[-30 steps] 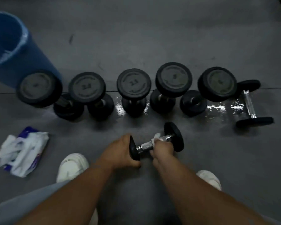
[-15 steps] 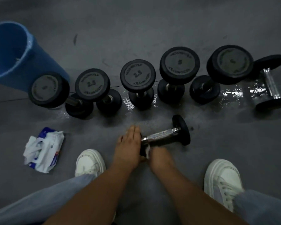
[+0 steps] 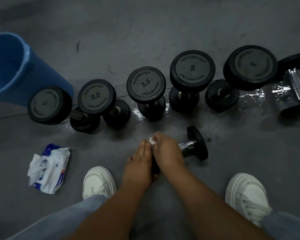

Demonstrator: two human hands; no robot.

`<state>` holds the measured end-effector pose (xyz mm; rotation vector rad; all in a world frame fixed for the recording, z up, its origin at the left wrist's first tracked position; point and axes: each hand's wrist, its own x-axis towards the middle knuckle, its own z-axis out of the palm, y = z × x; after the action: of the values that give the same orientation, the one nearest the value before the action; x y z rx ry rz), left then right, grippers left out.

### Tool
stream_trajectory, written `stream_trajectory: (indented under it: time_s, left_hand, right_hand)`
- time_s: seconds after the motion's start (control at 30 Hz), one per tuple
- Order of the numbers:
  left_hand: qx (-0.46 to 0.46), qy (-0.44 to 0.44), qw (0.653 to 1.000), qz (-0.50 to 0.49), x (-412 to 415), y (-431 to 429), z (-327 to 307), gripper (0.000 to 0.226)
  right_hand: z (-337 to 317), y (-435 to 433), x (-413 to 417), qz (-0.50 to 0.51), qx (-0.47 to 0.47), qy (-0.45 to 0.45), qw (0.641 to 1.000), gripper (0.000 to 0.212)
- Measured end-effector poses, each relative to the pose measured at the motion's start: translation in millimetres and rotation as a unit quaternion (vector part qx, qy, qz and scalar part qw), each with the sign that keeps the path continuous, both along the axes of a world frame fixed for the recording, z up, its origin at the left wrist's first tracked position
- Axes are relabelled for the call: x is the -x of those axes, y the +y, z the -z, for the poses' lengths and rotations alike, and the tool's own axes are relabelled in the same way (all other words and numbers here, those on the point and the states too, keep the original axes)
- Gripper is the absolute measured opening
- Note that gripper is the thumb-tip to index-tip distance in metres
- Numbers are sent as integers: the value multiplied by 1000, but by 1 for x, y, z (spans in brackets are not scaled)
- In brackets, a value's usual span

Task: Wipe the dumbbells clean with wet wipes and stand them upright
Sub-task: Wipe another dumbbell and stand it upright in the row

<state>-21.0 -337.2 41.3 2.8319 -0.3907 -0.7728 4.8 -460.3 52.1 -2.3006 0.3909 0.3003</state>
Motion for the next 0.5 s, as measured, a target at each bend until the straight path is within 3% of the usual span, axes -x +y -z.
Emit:
stream_trajectory:
  time_s: [0.13, 0.2, 0.27, 0.3, 0.4, 0.43, 0.5]
  left_hand:
    - [1, 8, 1000, -1, -3, -1, -1, 120]
    - [2, 6, 1000, -1, -4, 0, -1, 119]
    - [4, 11, 1000, -2, -5, -1, -3, 119]
    - [3, 13, 1000, -2, -5, -1, -4, 119]
    - [1, 27, 1000, -11, -5, -2, -6, 121]
    - [1, 34, 999, -12, -5, -1, -5, 120]
    - [13, 30, 999, -17, -5, 0, -5, 114]
  right_hand:
    - [12, 0, 19, -78, 44, 129, 988, 15]
    - [16, -2, 34, -35, 19, 166, 985, 18]
    - [20, 2, 44, 59, -87, 200, 974, 19]
    - [21, 4, 46, 129, -160, 222, 953, 19]
    - [15, 8, 45, 351, -375, 251, 820, 17]
    - [11, 7, 42, 373, -392, 225, 810, 14]
    - [6, 12, 32, 329, -321, 131, 878, 10]
